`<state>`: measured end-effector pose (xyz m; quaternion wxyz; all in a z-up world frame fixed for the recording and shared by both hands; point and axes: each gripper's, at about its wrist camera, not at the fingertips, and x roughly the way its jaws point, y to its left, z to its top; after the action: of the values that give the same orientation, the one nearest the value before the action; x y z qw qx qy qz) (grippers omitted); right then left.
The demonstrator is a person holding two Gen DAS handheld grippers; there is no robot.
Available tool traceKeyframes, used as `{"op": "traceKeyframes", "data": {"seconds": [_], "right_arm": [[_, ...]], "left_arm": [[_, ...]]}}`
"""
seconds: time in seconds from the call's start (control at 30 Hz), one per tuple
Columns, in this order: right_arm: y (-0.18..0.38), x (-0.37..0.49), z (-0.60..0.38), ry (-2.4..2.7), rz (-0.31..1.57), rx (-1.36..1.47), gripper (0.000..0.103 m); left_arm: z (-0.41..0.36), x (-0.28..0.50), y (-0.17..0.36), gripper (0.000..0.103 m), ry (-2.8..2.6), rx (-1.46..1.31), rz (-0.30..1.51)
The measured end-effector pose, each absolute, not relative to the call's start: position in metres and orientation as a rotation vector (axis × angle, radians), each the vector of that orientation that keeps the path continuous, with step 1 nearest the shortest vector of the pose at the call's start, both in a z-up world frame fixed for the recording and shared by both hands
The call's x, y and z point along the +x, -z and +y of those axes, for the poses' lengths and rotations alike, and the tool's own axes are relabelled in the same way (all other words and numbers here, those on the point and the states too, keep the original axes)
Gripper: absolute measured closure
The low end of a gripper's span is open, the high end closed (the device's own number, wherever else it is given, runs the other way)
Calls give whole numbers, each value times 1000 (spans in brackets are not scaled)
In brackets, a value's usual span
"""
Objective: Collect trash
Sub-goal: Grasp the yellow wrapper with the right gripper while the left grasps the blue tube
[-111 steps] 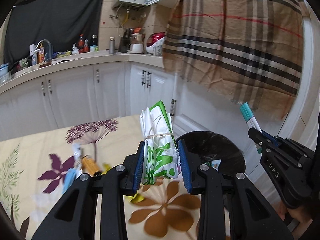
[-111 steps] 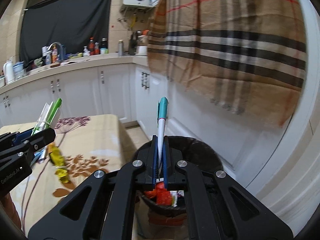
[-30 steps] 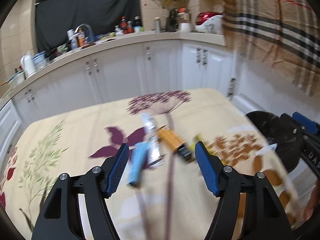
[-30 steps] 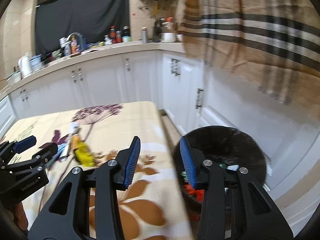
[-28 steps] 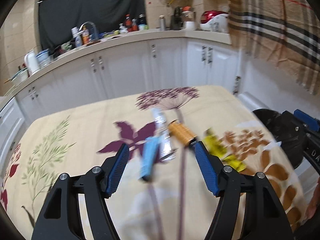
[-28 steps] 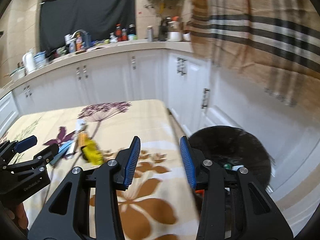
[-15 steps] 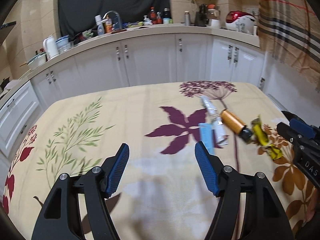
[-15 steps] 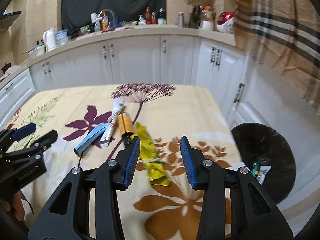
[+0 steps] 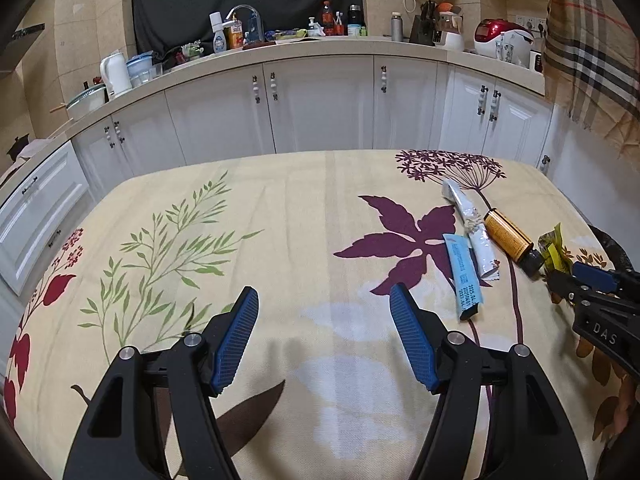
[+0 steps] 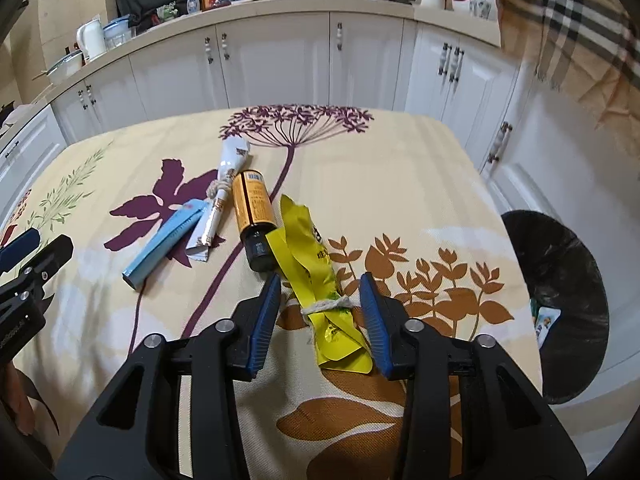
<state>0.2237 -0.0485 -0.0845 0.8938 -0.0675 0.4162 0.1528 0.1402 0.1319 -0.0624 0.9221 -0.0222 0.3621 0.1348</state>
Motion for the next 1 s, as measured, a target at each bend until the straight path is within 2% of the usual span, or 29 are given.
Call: {"op": "traceKeyframes", "data": {"seconds": [0.03, 0.83, 0.87, 1.0], "right_arm": [[86, 225, -49, -320, 871, -137, 79], [62, 228, -122, -178, 750, -58, 80], [62, 228, -125, -175, 749, -55, 80], [62, 229, -130, -175, 749, -45, 80]], "left_arm": [[131, 141, 63, 37, -272, -47, 745], [69, 181, 69, 37, -115, -12, 781], [69, 184, 71, 38, -111, -14, 790], [71, 194, 79, 55, -91, -36, 844]]}}
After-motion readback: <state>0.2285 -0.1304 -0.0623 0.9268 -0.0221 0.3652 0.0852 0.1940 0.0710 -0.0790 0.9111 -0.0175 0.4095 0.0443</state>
